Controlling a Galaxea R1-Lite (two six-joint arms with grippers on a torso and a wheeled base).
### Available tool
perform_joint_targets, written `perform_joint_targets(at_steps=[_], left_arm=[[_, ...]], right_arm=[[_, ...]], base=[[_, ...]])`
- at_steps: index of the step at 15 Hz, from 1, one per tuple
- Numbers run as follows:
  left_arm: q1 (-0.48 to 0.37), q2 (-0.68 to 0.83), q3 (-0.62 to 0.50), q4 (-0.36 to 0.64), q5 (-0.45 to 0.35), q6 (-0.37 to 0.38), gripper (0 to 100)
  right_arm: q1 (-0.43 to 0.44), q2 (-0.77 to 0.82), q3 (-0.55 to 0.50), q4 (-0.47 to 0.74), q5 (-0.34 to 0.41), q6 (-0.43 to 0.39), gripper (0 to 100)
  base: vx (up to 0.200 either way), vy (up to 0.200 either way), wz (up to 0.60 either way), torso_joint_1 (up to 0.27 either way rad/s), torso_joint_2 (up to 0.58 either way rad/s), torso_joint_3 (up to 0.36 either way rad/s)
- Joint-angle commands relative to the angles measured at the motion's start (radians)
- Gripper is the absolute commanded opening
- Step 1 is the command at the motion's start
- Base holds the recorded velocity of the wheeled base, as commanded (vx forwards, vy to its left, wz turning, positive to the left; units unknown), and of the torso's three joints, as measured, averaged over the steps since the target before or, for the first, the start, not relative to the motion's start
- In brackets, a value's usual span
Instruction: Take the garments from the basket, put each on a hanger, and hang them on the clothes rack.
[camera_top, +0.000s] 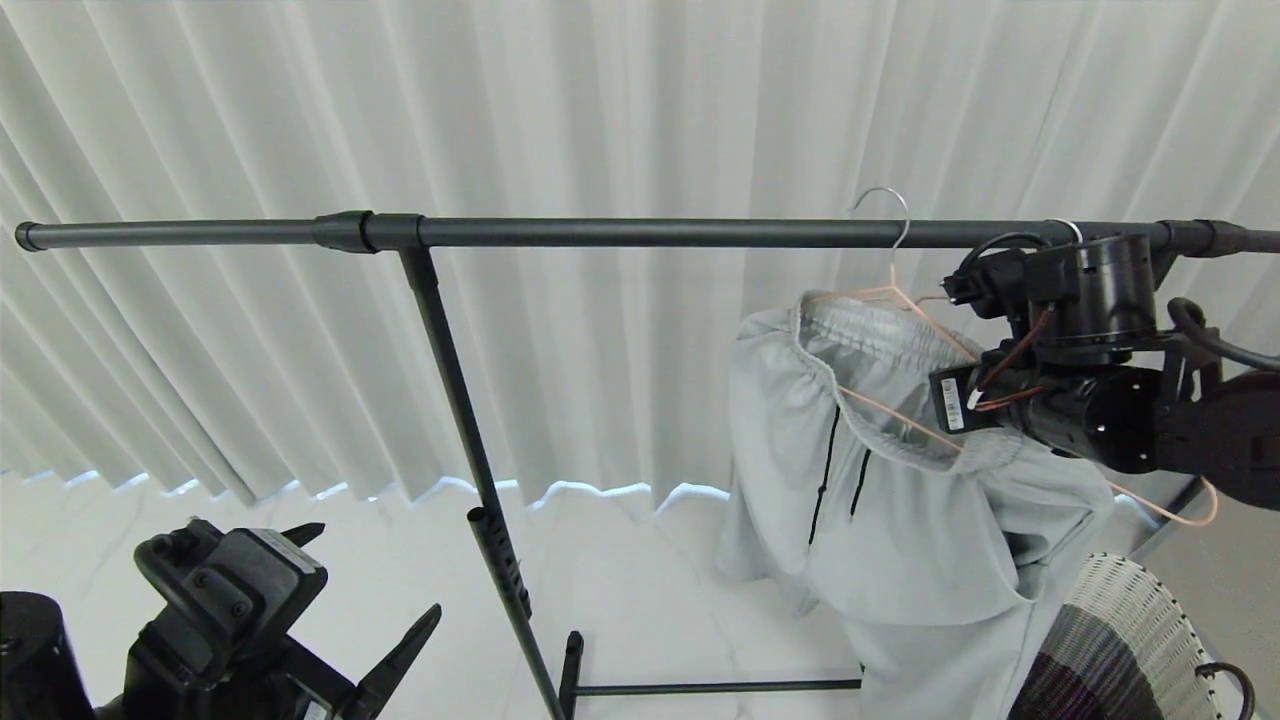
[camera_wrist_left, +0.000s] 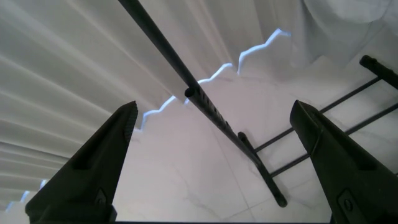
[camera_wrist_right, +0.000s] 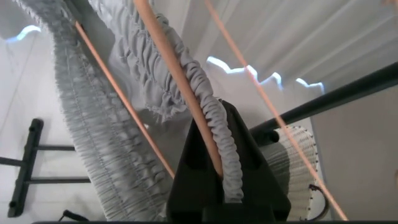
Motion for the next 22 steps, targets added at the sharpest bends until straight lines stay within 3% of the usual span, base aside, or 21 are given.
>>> perform_joint_targets(at_steps=[1, 8, 9, 15, 19, 22], left_arm=[[0.0, 0.0, 0.0, 0.0, 0.001, 0.0, 100], [-0.006, -0.002, 0.0, 0.0, 0.001, 0.028, 100], [-0.006, -0.002, 0.002, 0.0, 0.002, 0.029, 100], [0.031, -0.003, 0.01, 0.0, 0.007, 0.02, 100], [0.152, -0.062, 0.053, 0.0, 0.007, 0.02, 100], [0.294, -0.128, 0.086, 0.006, 0.005, 0.022, 100]], right_arm=[[0.0, 0.045, 0.004, -0.014, -0.004, 0.004, 0], [0.047, 0.027, 0.041, -0.014, -0.004, 0.044, 0], [0.05, 0.013, 0.064, -0.016, -0.004, 0.046, 100], [0.101, -0.13, 0.17, -0.148, -0.002, 0.081, 100], [0.13, -0.323, 0.296, -0.162, 0.003, 0.041, 100], [0.112, -0.482, 0.417, -0.157, 0.01, -0.019, 100]], base=[[0.0, 0.0, 0.0, 0.0, 0.0, 0.0], [0.0, 0.0, 0.0, 0.0, 0.0, 0.0], [0.0, 0.0, 0.0, 0.0, 0.0, 0.0], [0.0, 0.0, 0.0, 0.0, 0.0, 0.0], [0.0, 0.0, 0.0, 0.0, 0.0, 0.0], [0.0, 0.0, 0.0, 0.0, 0.0, 0.0]])
